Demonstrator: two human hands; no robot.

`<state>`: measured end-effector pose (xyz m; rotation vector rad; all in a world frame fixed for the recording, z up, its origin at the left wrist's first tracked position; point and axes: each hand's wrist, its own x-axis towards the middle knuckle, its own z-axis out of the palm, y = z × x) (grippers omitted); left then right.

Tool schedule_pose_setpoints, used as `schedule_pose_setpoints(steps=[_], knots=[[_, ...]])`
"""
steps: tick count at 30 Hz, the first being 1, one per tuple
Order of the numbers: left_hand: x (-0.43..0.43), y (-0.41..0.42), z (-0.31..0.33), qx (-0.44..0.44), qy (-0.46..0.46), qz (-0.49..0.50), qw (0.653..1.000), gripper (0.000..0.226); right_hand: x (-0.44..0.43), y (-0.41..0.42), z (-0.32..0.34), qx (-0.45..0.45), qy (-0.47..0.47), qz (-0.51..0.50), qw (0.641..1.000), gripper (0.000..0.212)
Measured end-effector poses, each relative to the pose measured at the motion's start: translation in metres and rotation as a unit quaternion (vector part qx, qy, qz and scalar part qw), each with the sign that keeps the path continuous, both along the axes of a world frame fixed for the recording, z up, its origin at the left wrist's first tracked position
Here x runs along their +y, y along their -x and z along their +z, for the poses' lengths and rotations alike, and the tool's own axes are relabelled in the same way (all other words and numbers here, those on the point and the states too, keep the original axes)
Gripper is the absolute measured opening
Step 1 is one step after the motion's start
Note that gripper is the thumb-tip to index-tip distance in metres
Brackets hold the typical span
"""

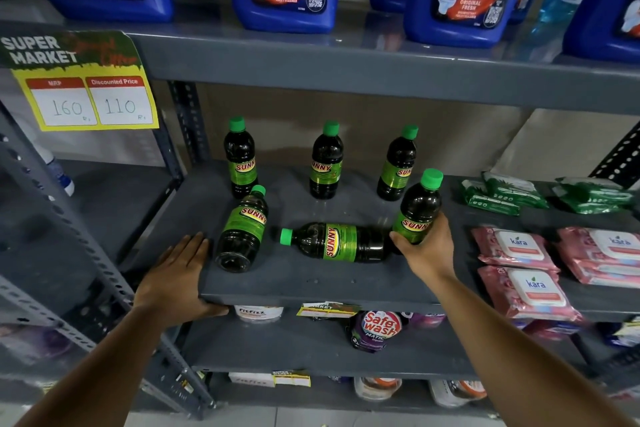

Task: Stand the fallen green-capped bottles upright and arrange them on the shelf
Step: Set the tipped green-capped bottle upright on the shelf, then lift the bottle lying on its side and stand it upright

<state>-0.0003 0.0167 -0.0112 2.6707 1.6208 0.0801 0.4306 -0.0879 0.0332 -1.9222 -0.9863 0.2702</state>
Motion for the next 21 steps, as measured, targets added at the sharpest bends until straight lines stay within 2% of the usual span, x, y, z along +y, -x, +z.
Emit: schedule_pose_setpoints(steps=[3, 6, 8, 9, 10, 12, 14, 17, 19, 21], knots=[[0.0, 0.0, 0.001, 0.004, 0.002, -0.001, 1.0, 0.147, 0.003, -0.003, -0.001, 0.014, 0.014, 0.012, 1.0, 0.073], [0.0, 0.0, 0.001, 0.003, 0.003, 0.001, 1.0, 0.145, 0.002, 0.0, -0.001, 0.011, -0.015, 0.004, 1.0, 0.087], [0.0, 0.0, 0.001, 0.002, 0.003, 0.0, 1.0, 0.143, -0.007, 0.01, -0.006, -0.079, -0.06, -0.054, 0.994, 0.097], [0.0, 0.0, 0.001, 0.002, 0.004, -0.001, 1.0, 0.142, -0.012, 0.018, -0.007, -0.146, -0.095, -0.052, 0.983, 0.092], [0.0, 0.001, 0.0, 0.002, 0.007, -0.001, 1.0, 0.142, -0.015, 0.028, -0.007, -0.208, -0.123, -0.008, 0.97, 0.082], [0.002, 0.002, 0.0, 0.007, 0.016, -0.005, 1.0, 0.143, -0.013, 0.046, 0.0, -0.313, -0.124, 0.154, 0.929, 0.064], [0.004, 0.003, 0.002, 0.014, 0.022, -0.011, 1.0, 0.144, 0.003, 0.06, 0.008, -0.372, 0.007, 0.282, 0.885, 0.069], [0.004, 0.003, 0.005, 0.01, 0.029, -0.015, 0.999, 0.141, 0.031, 0.076, 0.024, -0.378, 0.219, 0.33, 0.836, 0.093], [0.001, 0.002, 0.005, 0.002, 0.03, -0.011, 0.999, 0.139, 0.047, 0.083, 0.033, -0.361, 0.286, 0.321, 0.827, 0.098], [0.0, 0.002, 0.004, -0.007, 0.025, -0.009, 1.0, 0.138, 0.058, 0.087, 0.039, -0.353, 0.302, 0.3, 0.833, 0.094]])
